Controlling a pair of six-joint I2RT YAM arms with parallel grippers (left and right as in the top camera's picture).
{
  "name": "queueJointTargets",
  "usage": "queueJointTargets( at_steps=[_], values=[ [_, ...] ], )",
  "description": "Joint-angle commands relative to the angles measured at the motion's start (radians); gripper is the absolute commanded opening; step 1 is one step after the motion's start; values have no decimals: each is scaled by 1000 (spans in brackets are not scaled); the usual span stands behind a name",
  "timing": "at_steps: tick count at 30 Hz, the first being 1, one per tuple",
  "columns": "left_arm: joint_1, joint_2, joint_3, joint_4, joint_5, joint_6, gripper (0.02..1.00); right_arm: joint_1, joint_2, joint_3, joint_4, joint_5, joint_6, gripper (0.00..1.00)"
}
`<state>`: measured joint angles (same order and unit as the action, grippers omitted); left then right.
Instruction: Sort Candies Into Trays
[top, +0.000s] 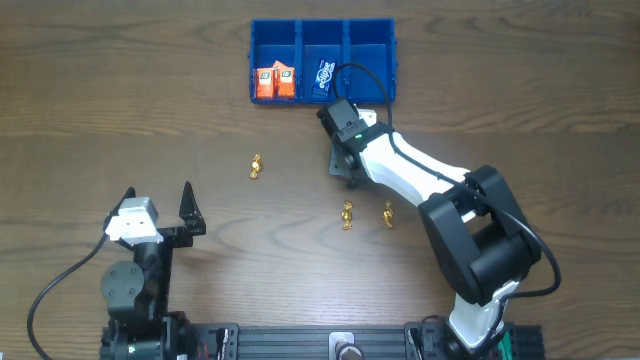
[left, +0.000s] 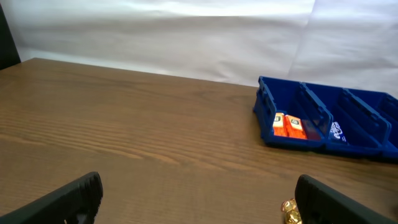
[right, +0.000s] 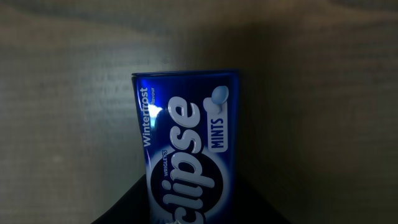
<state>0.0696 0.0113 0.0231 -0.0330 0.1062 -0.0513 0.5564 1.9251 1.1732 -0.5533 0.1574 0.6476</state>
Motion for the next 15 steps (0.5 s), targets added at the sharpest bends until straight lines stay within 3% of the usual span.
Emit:
queueJointTargets(
  at_steps=[1, 8, 15],
  values=[
    [4, -5, -18, -35, 18, 7, 998, 33, -37, 150, -80, 22, -30, 240],
    [4, -5, -18, -35, 18, 7, 998, 13, 9, 606, -259, 89, -167, 237],
    [4, -5, -18, -35, 18, 7, 998, -23, 203, 914, -273, 104, -212, 242]
  ],
)
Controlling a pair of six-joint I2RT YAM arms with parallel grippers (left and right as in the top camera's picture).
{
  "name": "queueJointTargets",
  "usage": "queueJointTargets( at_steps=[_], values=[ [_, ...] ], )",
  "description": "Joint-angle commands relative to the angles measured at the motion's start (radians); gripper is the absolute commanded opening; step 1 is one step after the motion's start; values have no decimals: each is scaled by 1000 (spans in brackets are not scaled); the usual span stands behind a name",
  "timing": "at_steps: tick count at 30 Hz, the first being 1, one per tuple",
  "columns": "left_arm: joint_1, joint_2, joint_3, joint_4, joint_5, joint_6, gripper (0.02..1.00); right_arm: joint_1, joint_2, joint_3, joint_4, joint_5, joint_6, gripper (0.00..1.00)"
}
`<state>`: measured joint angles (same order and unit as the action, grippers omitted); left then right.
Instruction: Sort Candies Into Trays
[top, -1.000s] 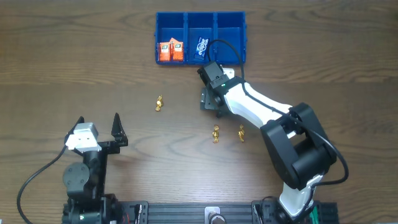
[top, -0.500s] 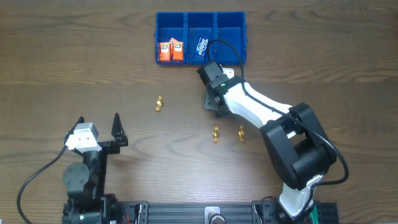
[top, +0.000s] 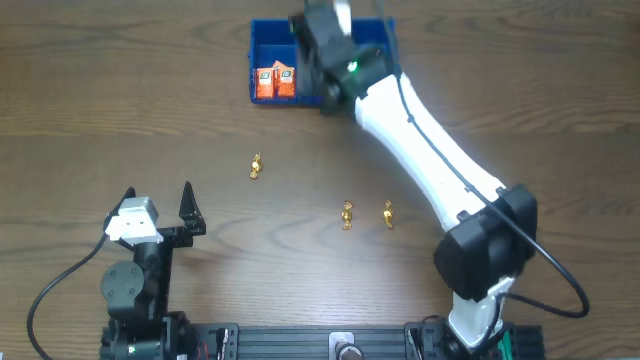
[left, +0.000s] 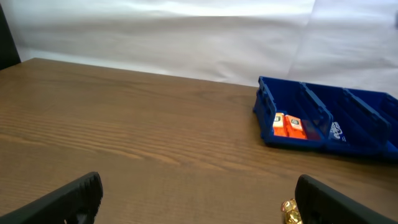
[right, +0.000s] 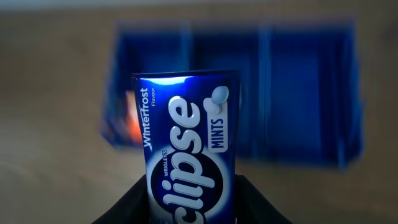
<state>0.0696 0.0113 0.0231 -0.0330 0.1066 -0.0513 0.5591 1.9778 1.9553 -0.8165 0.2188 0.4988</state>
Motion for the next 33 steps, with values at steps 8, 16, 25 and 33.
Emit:
queueJointTargets(
  at_steps=[8, 16, 25, 33],
  values=[
    [4, -5, -18, -35, 17, 7, 998, -40, 307, 195, 26, 57, -59, 253],
    [4, -5, -18, -35, 17, 7, 1000, -49, 340, 193, 27, 59, -59, 312],
    [4, -5, -18, -35, 17, 7, 998, -50, 340, 193, 12, 61, -59, 614],
    [4, -5, -18, -35, 17, 7, 1000, -15, 327, 193, -41, 61, -59, 720]
  ],
)
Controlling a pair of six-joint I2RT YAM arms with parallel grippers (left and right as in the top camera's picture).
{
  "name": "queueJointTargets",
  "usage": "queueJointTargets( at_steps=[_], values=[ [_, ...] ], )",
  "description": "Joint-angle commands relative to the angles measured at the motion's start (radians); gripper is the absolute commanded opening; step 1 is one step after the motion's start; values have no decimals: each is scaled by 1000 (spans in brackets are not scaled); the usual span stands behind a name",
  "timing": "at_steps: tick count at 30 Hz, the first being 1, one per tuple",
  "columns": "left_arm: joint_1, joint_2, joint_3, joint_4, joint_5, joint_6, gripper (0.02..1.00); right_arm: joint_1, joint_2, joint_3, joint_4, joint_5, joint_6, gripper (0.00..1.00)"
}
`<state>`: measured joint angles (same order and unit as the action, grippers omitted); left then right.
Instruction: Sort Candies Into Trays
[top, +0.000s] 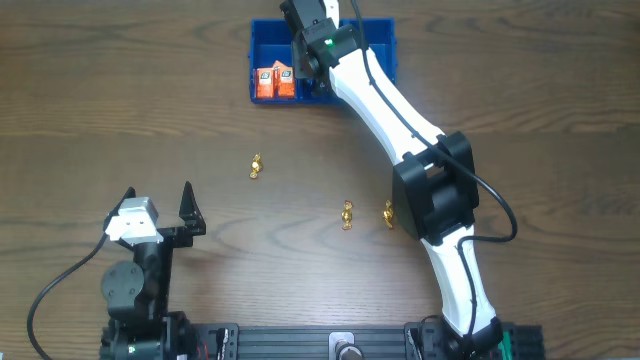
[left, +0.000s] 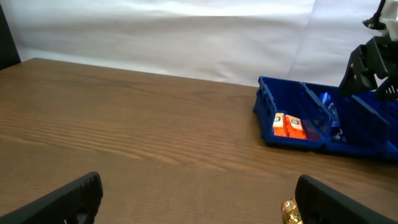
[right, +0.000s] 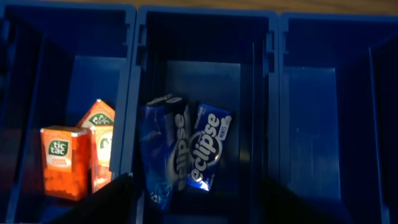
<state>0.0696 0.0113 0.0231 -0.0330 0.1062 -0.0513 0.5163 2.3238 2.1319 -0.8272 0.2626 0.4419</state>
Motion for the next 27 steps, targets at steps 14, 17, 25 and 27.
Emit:
queueJointTargets(
  at_steps=[14, 17, 25, 27],
  values=[
    [4, -5, -18, -35, 18, 7, 998, 311, -82, -6, -276, -34, 152, 781],
    [4, -5, -18, -35, 18, 7, 996, 350, -73, -43, -261, -40, 204, 772],
    [4, -5, -18, -35, 18, 7, 998, 383, 58, -64, -198, -39, 310, 744],
    [4, -5, -18, -35, 18, 7, 998, 380, 72, -64, -191, -39, 319, 739]
  ],
)
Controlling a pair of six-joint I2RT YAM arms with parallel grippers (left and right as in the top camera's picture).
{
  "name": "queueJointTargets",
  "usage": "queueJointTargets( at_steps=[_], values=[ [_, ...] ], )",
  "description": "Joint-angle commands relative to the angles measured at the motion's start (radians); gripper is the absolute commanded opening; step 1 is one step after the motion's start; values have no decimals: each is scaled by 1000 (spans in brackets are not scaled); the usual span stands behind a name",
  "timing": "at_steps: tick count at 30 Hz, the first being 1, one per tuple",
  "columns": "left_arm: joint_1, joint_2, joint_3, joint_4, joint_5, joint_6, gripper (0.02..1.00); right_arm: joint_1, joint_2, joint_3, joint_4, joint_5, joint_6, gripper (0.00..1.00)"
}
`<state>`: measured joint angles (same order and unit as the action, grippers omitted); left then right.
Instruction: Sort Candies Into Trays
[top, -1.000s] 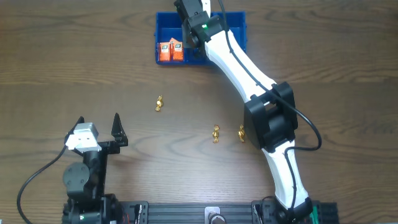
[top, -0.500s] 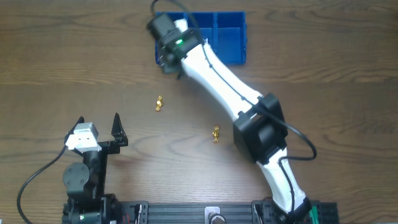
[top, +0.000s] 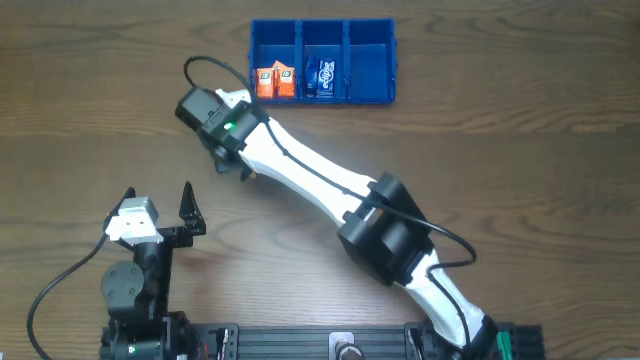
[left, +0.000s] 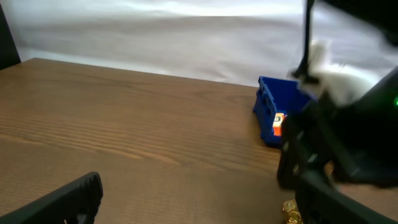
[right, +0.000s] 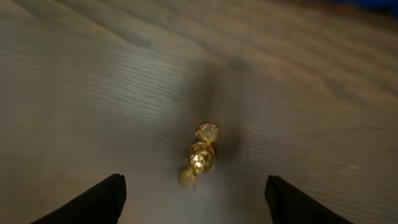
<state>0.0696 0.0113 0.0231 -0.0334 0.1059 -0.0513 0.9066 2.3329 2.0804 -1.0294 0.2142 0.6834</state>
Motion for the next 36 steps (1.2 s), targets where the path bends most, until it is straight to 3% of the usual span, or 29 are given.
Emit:
queueJointTargets(
  at_steps=[1, 8, 15, 21, 36],
  values=[
    [4, -5, -18, -34, 18, 7, 998, -11, 66, -13, 14, 9, 80, 739],
    [4, -5, -18, -34, 18, 7, 998, -14, 103, -13, 10, -3, 102, 728],
    [4, -5, -18, -34, 18, 7, 998, -19, 125, -13, 0, -18, 110, 619],
    [4, -5, -18, -34, 18, 7, 998, -20, 133, -13, 7, -18, 128, 584],
    [4, -5, -18, -34, 18, 7, 998, -27, 169, -13, 24, -37, 132, 310]
  ],
)
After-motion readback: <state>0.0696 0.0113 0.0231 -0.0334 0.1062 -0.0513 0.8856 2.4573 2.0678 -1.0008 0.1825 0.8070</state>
